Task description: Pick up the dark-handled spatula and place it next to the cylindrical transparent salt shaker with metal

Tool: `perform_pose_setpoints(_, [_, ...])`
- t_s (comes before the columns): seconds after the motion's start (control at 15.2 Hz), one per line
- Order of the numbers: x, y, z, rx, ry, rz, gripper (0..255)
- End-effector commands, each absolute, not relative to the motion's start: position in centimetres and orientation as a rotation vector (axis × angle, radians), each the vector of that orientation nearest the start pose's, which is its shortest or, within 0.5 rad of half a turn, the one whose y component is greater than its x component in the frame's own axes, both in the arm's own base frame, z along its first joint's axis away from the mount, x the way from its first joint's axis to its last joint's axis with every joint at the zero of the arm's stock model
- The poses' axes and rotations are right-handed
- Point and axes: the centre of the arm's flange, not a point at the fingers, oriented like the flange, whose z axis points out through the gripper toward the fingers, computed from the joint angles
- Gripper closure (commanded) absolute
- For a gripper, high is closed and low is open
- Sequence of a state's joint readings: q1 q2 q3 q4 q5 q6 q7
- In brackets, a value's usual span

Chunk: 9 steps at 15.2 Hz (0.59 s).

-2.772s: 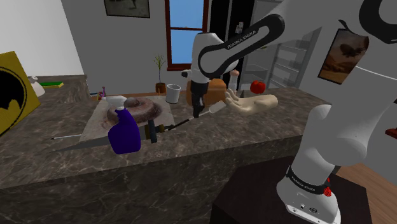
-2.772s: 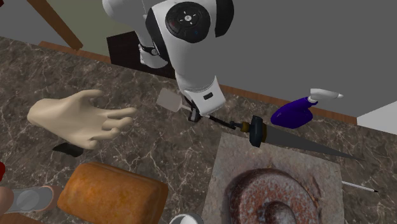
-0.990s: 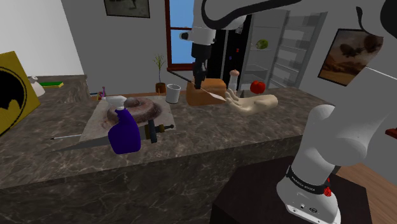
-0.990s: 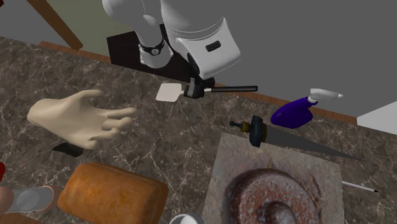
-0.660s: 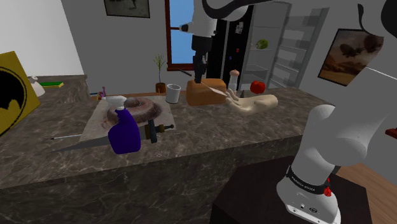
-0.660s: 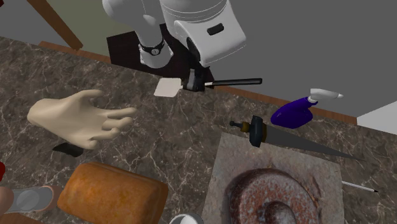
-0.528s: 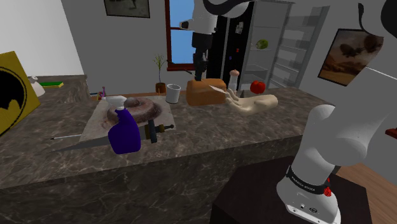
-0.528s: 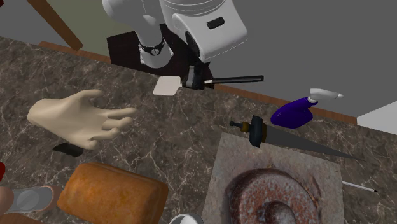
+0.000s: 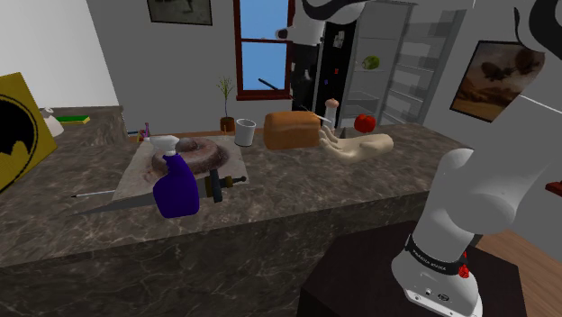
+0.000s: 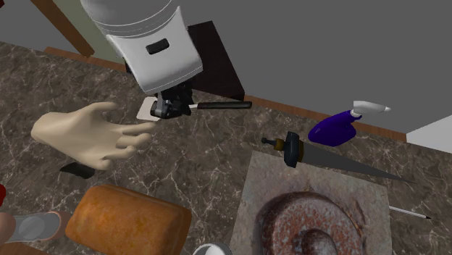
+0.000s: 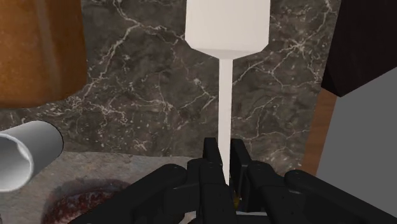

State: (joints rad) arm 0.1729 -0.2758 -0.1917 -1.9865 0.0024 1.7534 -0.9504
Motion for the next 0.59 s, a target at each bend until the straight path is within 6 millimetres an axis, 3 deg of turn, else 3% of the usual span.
perform_pose_setpoints(0.0, [47.8, -4.6, 58.1, -2.773, -1.406, -0.091, 255])
perform_pose_setpoints(0.53, [48.1, -15.1, 58.2, -2.773, -1.406, -0.091, 255])
